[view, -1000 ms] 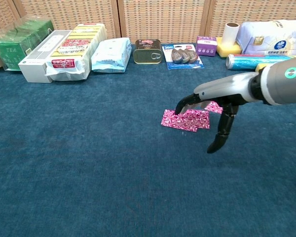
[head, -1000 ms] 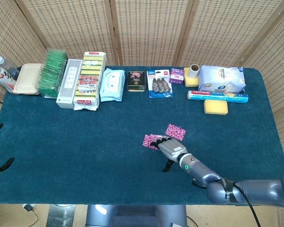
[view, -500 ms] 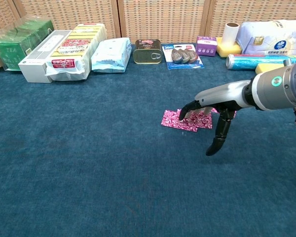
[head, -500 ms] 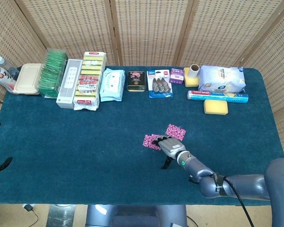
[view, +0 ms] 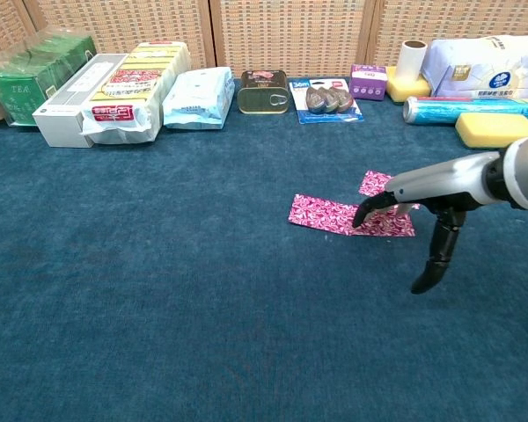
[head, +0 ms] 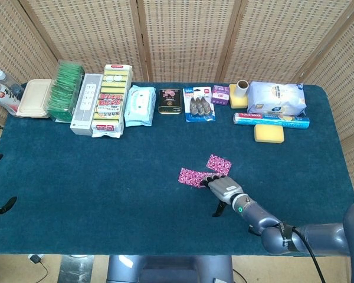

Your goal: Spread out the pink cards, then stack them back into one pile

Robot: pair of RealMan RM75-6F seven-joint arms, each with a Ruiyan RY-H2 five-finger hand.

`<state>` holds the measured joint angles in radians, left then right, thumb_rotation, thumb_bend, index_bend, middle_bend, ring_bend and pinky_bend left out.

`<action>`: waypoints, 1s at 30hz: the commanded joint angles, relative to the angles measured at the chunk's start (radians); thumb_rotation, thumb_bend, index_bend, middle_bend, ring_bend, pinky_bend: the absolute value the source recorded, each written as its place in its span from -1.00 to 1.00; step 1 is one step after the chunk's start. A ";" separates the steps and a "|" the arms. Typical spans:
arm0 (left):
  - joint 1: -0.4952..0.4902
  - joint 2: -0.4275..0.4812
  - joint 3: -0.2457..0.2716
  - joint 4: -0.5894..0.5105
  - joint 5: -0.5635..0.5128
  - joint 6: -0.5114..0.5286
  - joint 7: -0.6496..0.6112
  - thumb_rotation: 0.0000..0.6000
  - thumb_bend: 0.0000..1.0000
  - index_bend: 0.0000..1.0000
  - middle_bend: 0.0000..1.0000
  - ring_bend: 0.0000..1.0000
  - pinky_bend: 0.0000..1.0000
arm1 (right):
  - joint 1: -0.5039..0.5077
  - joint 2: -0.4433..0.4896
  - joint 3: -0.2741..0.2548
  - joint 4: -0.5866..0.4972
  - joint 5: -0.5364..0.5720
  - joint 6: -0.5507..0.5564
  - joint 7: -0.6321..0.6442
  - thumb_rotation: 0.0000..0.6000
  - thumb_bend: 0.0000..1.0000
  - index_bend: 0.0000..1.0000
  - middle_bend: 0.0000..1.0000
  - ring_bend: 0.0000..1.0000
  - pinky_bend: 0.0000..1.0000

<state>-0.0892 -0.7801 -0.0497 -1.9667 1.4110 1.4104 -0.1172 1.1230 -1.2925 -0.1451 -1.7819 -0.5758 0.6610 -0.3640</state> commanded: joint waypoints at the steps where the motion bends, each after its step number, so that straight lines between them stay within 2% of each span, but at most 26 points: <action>1: 0.001 -0.001 0.002 -0.002 0.004 0.001 0.003 1.00 -0.51 -1.00 -1.00 -1.00 -0.87 | -0.021 0.020 -0.027 -0.023 -0.023 0.009 0.000 0.74 -0.96 -0.76 -0.77 -0.89 -0.61; 13: 0.010 0.000 0.009 -0.006 0.026 0.016 -0.002 1.00 -0.51 -1.00 -1.00 -1.00 -0.88 | -0.059 0.079 -0.072 -0.092 -0.066 0.035 -0.003 0.75 -0.96 -0.76 -0.76 -0.89 -0.52; 17: 0.011 0.002 0.009 -0.003 0.029 0.019 -0.011 1.00 -0.51 -1.00 -1.00 -1.00 -0.87 | -0.080 0.123 -0.057 -0.152 -0.114 0.093 -0.002 0.73 -0.93 -0.75 -0.79 -0.89 -0.53; 20: 0.012 0.002 0.010 -0.002 0.029 0.020 -0.011 1.00 -0.51 -1.00 -1.00 -1.00 -0.87 | -0.095 0.138 -0.039 -0.181 -0.141 0.171 -0.024 0.72 -0.90 -0.74 -0.90 -0.92 -0.63; 22: 0.012 0.001 0.010 -0.003 0.029 0.020 -0.010 1.00 -0.51 -1.00 -1.00 -1.00 -0.87 | -0.114 0.129 -0.010 -0.184 -0.164 0.269 -0.048 0.73 -0.89 -0.74 -0.97 -0.98 -0.77; 24: 0.012 0.001 0.009 -0.003 0.028 0.021 -0.009 1.00 -0.51 -1.00 -1.00 -1.00 -0.87 | -0.145 0.087 0.014 -0.174 -0.190 0.392 -0.092 0.72 -0.87 -0.74 -1.00 -1.00 -0.86; 27: 0.012 0.000 0.009 -0.004 0.028 0.021 -0.007 1.00 -0.51 -1.00 -1.00 -1.00 -0.87 | -0.170 0.029 0.048 -0.154 -0.186 0.488 -0.140 0.71 -0.87 -0.74 -1.00 -1.00 -0.95; 30: 0.011 0.000 0.010 -0.005 0.028 0.019 -0.005 1.00 -0.51 -1.00 -1.00 -1.00 -0.87 | -0.191 -0.057 0.106 -0.117 -0.162 0.581 -0.176 0.72 -0.87 -0.69 -1.00 -1.00 -0.99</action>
<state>-0.0780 -0.7805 -0.0400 -1.9714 1.4392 1.4298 -0.1218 0.9703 -1.2623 -0.1037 -1.9321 -0.7413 1.1420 -0.4820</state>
